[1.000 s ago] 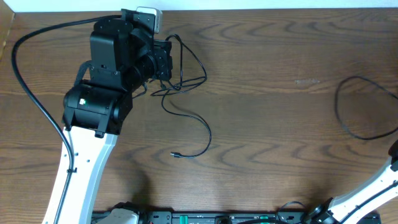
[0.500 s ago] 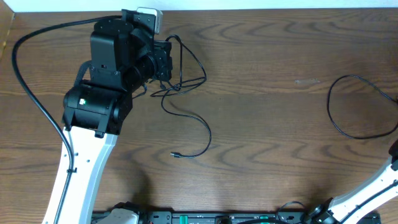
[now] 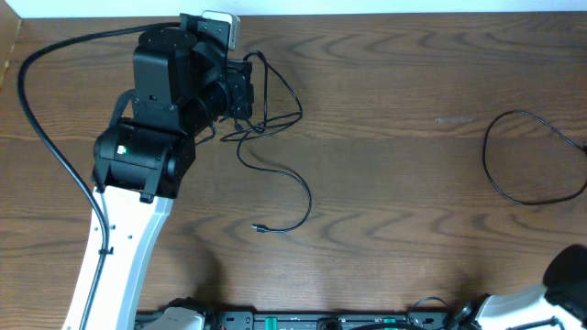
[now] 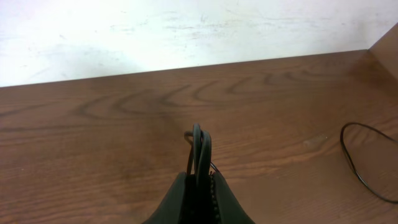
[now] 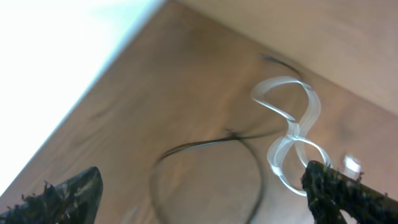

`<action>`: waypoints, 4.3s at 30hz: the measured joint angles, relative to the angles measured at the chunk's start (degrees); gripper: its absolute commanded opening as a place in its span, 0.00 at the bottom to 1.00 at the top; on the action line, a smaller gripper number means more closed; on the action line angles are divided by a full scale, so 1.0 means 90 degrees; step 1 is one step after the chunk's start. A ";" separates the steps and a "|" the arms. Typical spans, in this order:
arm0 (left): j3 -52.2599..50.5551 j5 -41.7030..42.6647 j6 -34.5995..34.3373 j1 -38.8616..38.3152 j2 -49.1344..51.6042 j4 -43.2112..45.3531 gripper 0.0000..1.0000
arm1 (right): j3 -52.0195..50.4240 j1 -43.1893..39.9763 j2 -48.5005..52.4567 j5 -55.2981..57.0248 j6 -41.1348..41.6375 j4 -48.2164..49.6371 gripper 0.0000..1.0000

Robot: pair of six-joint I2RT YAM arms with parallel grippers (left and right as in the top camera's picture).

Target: Untangle cables

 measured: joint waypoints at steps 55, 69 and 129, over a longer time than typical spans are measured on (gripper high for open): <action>0.0000 -0.1887 -0.1161 0.0532 -0.0457 -0.0668 0.75 | -0.3674 0.6506 0.1474 -0.1632 -0.2484 0.1846 0.99; 0.0000 -0.1887 -0.1175 0.0532 -0.0508 -0.0823 0.75 | -0.3757 0.7006 0.2062 -0.2300 -0.3466 0.1885 0.99; -0.0398 -0.1596 -0.0333 0.0532 -0.0571 -0.0695 0.65 | -0.4750 0.8935 0.2059 -0.0495 -0.2650 0.2931 0.99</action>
